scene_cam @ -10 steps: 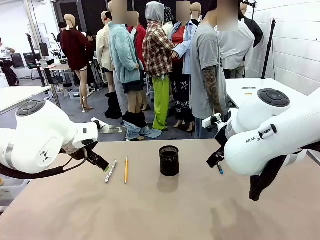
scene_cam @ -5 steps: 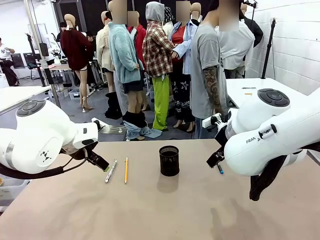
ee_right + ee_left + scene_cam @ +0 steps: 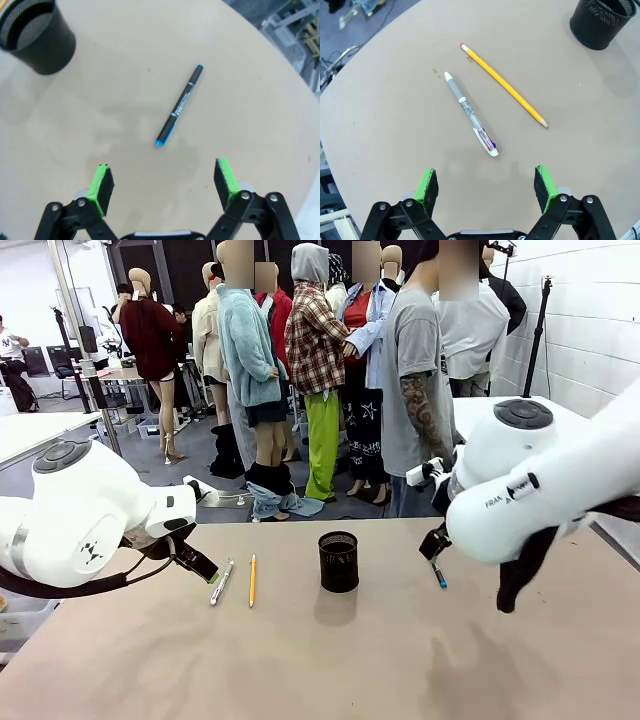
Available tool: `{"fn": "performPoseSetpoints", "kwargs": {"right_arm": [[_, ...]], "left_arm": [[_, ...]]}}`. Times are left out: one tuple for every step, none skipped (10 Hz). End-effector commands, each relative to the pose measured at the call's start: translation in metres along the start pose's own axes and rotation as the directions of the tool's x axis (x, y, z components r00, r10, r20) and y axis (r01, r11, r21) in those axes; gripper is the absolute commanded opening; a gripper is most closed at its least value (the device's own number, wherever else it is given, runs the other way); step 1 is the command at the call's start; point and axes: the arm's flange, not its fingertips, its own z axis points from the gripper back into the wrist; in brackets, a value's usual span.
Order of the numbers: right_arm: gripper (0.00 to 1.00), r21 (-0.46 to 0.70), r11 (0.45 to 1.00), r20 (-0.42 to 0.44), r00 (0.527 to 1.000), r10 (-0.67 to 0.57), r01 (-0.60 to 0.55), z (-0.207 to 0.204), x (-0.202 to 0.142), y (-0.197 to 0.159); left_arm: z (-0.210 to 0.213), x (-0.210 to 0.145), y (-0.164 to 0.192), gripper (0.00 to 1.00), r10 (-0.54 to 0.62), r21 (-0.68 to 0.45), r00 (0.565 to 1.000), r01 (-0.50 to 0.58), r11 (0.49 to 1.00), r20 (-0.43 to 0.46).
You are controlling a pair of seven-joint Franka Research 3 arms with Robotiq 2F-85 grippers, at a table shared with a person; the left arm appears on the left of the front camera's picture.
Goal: Place the pens into the pen holder.
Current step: Pick up a writing instrument from the table and place it into the Pen holder.
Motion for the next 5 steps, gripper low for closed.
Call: {"fn": "performPoseSetpoints", "kwargs": {"right_arm": [[1.0, -0.006, 0.999, -0.076, 0.996, -0.036, 0.035, -0.025, 0.036, -0.001], [1.0, -0.011, 0.999, -0.123, 0.991, -0.048, 0.047, -0.04, 0.049, -0.012], [1.0, -0.001, 0.997, -0.159, 0.984, -0.075, 0.076, -0.052, 0.056, -0.021], [1.0, -0.007, 0.995, -0.181, 0.978, -0.104, 0.104, -0.063, 0.061, -0.029], [1.0, 0.008, 0.994, -0.214, 0.971, -0.104, 0.108, -0.076, 0.068, -0.033]], "left_arm": [[0.0, 0.0, 0.001, 1.0, 0.003, 0.0, 1.0, -0.003, 1.0, 0.0], [0.0, 0.0, 0.001, 1.0, 0.003, 0.0, 1.0, -0.003, 1.0, 0.0], [0.0, 0.0, 0.001, 1.0, 0.003, 0.0, 1.0, -0.003, 1.0, 0.0], [0.0, 0.0, 0.001, 1.0, 0.003, 0.0, 1.0, -0.003, 1.0, 0.0], [0.0, 0.0, 0.001, 1.0, 0.003, 0.0, 1.0, -0.003, 1.0, 0.0]]}}
